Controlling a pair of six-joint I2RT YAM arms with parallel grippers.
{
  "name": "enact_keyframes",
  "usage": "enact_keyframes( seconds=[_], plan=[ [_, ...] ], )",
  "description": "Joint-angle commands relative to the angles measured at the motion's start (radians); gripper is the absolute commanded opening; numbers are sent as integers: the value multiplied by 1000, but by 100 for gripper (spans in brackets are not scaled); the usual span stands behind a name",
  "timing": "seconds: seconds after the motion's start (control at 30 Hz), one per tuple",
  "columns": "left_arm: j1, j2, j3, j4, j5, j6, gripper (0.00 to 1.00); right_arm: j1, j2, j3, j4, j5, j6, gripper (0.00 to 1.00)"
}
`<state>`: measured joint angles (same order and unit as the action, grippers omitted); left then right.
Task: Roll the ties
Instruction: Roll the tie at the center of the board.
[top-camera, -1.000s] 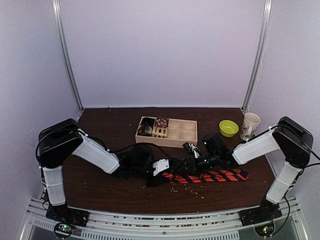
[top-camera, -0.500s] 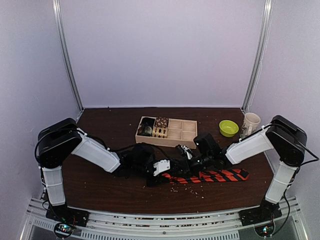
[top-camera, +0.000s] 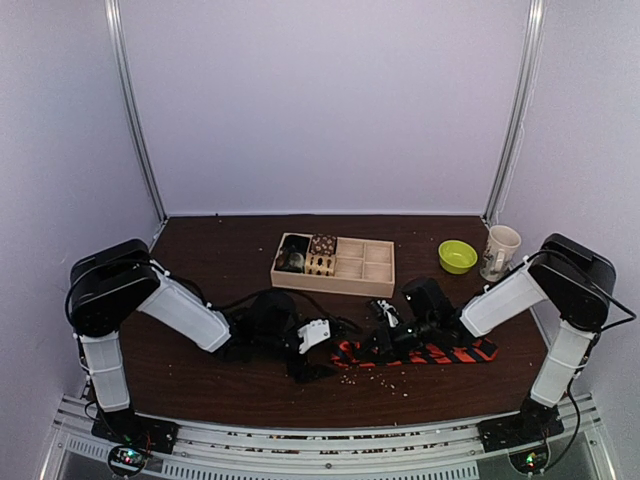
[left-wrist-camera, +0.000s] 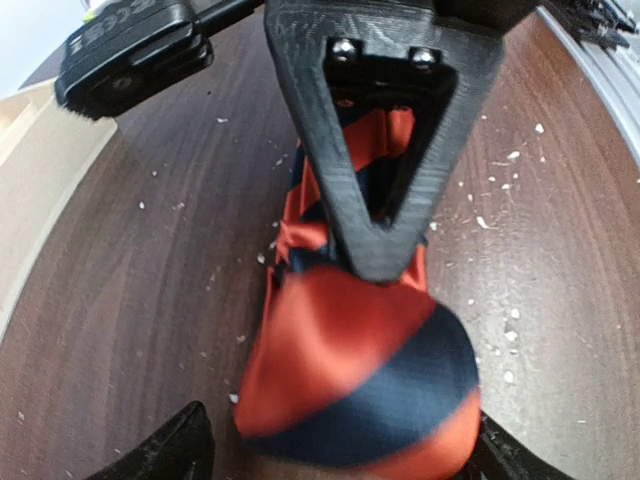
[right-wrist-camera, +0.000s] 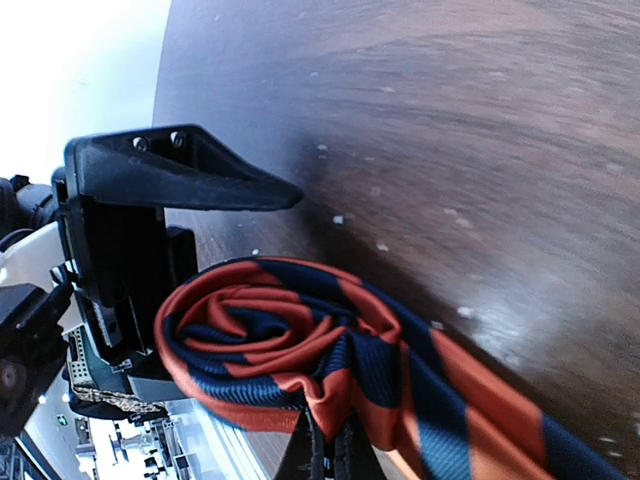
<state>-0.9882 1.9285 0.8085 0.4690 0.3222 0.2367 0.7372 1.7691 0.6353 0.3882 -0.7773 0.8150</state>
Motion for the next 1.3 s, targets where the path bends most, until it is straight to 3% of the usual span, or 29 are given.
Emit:
enact_keyframes(
  seconds=[0.0, 0.27, 0.43, 0.57, 0.77, 0.8, 0.93, 1.0, 1.1, 1.27],
  plan=[
    [5, 4, -76, 243, 57, -76, 86, -34, 34, -47, -58, 58, -14, 0],
    [-7, 100, -44, 417, 51, -63, 85, -42, 60, -22, -115, 79, -52, 0],
    [-7, 164, 20, 425, 72, -38, 82, -44, 69, -1, -172, 97, -99, 0],
    [-11, 195, 74, 375, 104, -22, 71, -44, 69, 13, -214, 109, -132, 0],
    [-17, 154, 67, 248, 96, -3, 41, -44, 45, 22, -198, 94, -121, 0],
    [-17, 144, 65, 214, 87, -5, 39, -44, 28, 19, -190, 91, -116, 3],
    [-19, 111, 71, 75, 34, -16, 36, -44, -112, -38, -81, 101, -71, 35],
    [-20, 103, 85, 15, 11, -21, 35, -41, -172, -40, -74, 108, -59, 44],
    [-20, 107, 118, -49, 13, -24, 36, -28, -184, -13, -88, 80, -44, 50],
    [-20, 118, 131, -60, 15, -28, 37, 13, -106, 31, -71, 48, -15, 50]
  ],
)
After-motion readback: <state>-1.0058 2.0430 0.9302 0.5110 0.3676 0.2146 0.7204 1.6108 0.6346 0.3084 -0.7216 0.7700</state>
